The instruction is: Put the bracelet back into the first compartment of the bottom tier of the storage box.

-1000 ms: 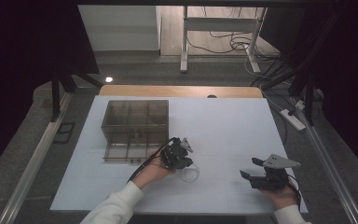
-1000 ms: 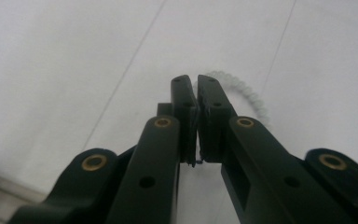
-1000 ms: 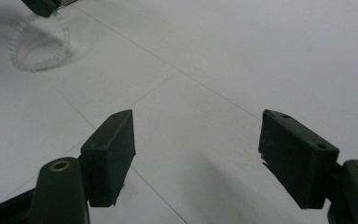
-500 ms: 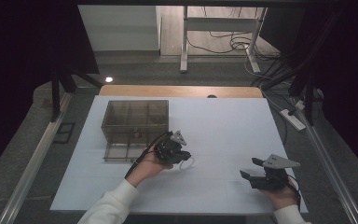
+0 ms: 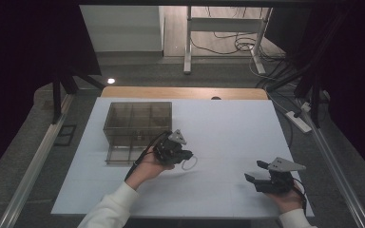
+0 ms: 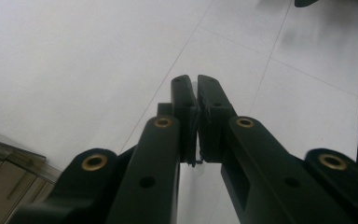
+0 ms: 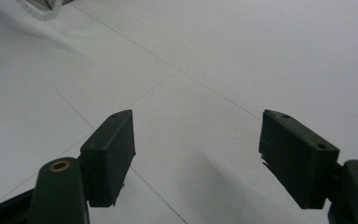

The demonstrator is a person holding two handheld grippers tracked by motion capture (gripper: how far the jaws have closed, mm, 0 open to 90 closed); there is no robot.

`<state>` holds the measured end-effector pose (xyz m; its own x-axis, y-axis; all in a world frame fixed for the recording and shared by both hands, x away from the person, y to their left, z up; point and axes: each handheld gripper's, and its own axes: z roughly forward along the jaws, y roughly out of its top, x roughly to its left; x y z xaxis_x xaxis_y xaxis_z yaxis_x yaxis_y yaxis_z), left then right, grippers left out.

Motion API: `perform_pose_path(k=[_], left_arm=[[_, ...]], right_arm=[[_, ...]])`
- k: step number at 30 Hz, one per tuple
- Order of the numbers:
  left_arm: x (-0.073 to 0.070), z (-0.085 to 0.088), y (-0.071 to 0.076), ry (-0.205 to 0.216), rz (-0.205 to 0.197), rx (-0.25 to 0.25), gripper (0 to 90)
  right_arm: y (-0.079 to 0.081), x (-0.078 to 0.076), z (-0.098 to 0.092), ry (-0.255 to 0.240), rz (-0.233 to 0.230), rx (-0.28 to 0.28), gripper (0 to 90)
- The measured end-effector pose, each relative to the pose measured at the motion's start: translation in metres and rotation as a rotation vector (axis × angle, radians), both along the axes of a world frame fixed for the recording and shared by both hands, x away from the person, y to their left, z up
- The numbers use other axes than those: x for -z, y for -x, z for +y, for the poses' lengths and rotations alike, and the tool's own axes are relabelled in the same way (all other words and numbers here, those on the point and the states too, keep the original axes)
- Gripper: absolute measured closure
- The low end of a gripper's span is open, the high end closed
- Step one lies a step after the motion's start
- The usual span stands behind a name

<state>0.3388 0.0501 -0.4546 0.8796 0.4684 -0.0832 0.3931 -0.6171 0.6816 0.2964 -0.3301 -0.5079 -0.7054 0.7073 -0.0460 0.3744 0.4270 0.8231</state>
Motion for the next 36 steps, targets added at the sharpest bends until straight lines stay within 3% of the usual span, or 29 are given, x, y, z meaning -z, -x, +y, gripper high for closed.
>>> perform_pose_path(k=[36], left_arm=[[-0.025, 0.038, 0.005, 0.092, -0.045, -0.074, 86.3]], right_arm=[[-0.001, 0.001, 0.000, 0.004, 0.001, -0.002, 26.7]])
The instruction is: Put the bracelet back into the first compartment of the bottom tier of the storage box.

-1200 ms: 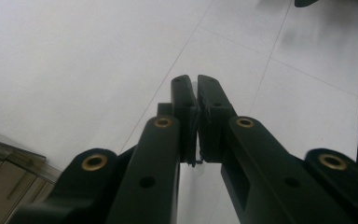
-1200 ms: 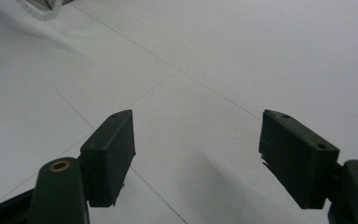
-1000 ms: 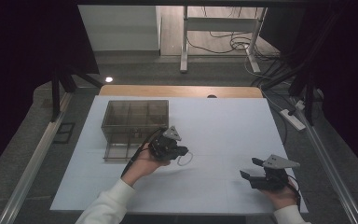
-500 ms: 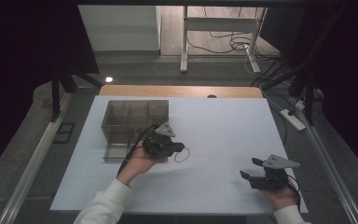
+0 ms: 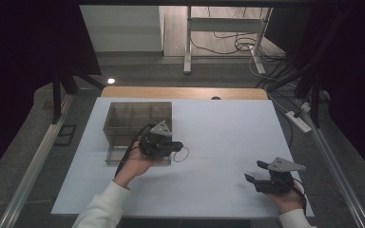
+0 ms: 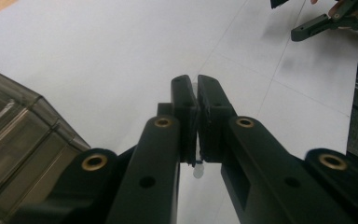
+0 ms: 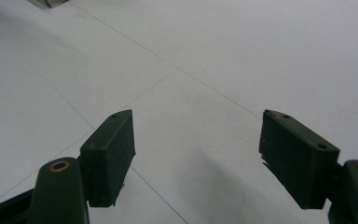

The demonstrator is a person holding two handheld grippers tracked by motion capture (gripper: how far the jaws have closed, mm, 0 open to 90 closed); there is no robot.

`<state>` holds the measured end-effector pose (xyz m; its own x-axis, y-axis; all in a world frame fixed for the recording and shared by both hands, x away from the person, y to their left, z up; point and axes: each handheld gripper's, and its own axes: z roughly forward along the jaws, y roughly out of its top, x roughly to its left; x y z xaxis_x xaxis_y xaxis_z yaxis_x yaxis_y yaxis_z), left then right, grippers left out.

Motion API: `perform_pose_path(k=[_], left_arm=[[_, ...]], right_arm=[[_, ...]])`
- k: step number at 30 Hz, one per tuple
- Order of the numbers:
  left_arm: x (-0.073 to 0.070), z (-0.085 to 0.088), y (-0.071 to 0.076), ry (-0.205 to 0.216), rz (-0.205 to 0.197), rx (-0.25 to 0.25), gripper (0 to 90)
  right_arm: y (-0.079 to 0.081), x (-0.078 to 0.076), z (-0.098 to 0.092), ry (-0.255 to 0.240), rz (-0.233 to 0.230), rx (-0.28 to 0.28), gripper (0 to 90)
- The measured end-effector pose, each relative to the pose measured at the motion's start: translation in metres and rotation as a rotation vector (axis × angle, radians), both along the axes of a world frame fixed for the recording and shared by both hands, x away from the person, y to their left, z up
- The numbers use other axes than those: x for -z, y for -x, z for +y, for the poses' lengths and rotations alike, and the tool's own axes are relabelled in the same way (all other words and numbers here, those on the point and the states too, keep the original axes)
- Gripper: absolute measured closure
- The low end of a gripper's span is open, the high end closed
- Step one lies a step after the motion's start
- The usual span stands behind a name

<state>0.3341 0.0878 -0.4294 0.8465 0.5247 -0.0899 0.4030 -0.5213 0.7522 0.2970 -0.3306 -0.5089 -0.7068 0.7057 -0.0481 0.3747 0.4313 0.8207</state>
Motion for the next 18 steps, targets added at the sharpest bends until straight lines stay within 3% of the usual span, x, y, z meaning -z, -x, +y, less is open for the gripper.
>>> perform_pose_path(k=[18], left_arm=[[-0.005, 0.016, 0.002, 0.021, -0.010, -0.032, 86.4]], right_arm=[[0.000, 0.001, 0.000, -0.001, -0.001, 0.001, 26.6]])
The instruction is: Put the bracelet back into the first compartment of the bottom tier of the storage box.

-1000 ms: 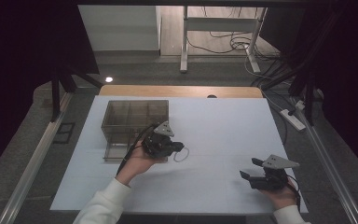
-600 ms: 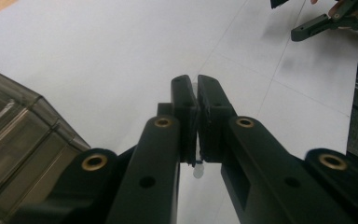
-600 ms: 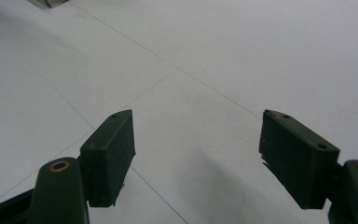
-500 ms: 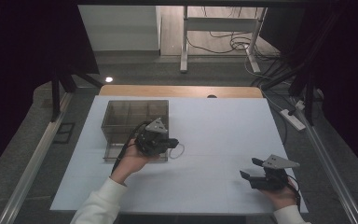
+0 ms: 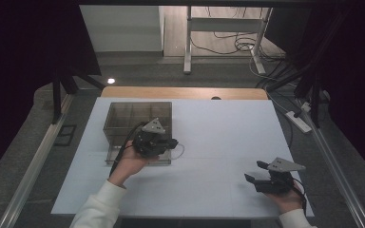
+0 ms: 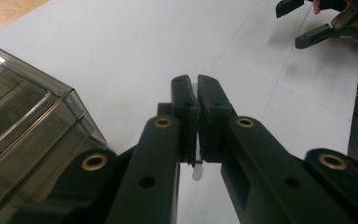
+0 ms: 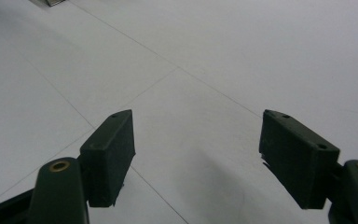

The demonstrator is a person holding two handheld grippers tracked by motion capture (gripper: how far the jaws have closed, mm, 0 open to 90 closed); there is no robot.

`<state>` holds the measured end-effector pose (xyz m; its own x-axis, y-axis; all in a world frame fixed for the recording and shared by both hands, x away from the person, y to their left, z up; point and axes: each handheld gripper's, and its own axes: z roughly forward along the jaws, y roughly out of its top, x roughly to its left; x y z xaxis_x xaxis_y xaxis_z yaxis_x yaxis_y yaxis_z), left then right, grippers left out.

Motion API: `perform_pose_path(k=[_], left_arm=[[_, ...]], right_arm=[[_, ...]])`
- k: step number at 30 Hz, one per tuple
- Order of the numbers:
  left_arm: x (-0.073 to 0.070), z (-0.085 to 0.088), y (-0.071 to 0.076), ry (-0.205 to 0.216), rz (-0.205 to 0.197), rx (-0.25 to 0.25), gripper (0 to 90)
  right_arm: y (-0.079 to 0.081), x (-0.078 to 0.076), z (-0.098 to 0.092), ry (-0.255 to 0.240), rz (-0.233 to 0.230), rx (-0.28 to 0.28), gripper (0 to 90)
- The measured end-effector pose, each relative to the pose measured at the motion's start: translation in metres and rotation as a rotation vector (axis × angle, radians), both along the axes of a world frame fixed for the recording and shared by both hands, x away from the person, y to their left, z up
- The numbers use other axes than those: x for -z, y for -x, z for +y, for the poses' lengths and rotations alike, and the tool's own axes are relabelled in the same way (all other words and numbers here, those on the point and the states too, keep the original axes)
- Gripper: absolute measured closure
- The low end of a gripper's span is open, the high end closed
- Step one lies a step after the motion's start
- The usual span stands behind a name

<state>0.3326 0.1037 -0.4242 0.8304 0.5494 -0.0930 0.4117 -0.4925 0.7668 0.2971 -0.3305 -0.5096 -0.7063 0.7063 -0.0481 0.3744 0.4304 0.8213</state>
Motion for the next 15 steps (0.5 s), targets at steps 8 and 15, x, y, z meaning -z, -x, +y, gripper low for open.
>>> perform_pose_path(k=[8, 15], left_arm=[[-0.003, 0.007, 0.003, 0.014, -0.007, -0.014, 86.3], [-0.005, 0.015, 0.003, 0.025, -0.010, -0.031, 86.3]], right_arm=[[0.000, -0.001, -0.001, -0.003, 0.000, 0.000, 26.6], [0.000, 0.001, 0.000, -0.002, 0.004, -0.001, 26.0]])
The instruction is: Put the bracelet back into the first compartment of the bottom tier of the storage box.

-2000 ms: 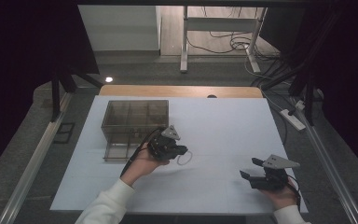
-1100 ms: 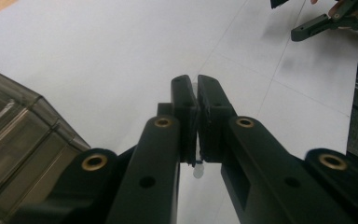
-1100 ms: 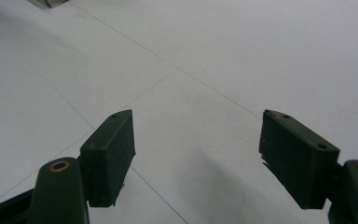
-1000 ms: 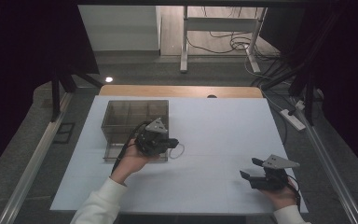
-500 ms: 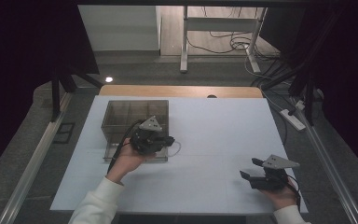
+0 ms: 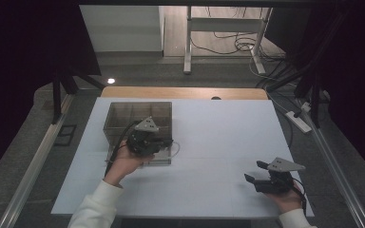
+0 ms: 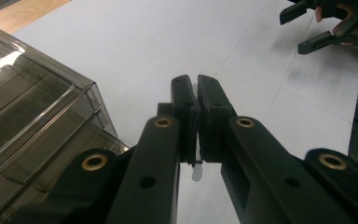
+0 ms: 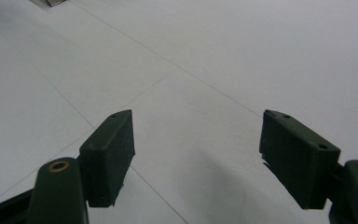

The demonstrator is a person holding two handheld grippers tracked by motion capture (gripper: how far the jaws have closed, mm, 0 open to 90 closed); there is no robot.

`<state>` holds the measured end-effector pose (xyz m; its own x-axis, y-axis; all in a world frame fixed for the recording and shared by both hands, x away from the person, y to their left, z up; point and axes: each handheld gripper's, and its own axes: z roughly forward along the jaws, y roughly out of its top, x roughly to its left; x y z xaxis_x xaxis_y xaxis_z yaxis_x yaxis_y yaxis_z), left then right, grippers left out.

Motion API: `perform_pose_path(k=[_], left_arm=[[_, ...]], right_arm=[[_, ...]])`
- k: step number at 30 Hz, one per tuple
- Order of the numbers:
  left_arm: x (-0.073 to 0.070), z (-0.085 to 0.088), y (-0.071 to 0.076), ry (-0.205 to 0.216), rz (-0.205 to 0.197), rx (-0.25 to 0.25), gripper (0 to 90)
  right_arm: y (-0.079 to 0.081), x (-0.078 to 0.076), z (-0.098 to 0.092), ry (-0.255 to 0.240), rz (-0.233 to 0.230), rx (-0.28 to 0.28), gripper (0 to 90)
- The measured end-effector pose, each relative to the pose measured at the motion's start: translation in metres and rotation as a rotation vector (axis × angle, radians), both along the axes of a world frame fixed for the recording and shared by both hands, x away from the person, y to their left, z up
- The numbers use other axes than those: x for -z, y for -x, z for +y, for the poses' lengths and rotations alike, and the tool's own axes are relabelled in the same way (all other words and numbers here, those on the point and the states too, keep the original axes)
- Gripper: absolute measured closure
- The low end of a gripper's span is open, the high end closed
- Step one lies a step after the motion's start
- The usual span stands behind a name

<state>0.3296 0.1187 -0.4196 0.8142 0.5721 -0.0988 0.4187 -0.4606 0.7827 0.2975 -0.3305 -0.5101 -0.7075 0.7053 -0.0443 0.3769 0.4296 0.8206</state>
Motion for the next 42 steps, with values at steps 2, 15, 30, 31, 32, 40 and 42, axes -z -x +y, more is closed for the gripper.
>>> perform_pose_path(k=[2, 15, 30, 31, 32, 40, 42], left_arm=[[-0.001, 0.003, 0.001, 0.005, -0.004, -0.004, 86.3], [-0.004, 0.016, 0.004, 0.014, -0.009, -0.031, 86.3], [-0.003, 0.033, 0.006, 0.020, -0.010, -0.065, 86.3], [-0.003, 0.034, 0.006, 0.020, -0.009, -0.066, 86.4], [-0.003, 0.035, 0.006, 0.020, -0.009, -0.068, 86.3], [-0.003, 0.041, 0.006, 0.030, -0.008, -0.081, 86.4], [-0.003, 0.042, 0.007, 0.033, -0.008, -0.083, 86.3]], right_arm=[[0.000, -0.001, 0.000, -0.005, -0.004, -0.001, 26.0], [-0.001, 0.001, 0.001, 0.000, -0.003, -0.004, 25.2], [0.000, 0.002, 0.002, 0.005, -0.002, -0.006, 25.2], [0.000, 0.002, 0.002, 0.004, -0.001, -0.005, 25.2], [0.000, 0.002, 0.002, 0.004, 0.000, -0.003, 25.2], [-0.001, 0.002, 0.002, 0.006, 0.002, -0.004, 25.1], [-0.001, 0.003, 0.002, 0.006, 0.001, -0.004, 25.2]])
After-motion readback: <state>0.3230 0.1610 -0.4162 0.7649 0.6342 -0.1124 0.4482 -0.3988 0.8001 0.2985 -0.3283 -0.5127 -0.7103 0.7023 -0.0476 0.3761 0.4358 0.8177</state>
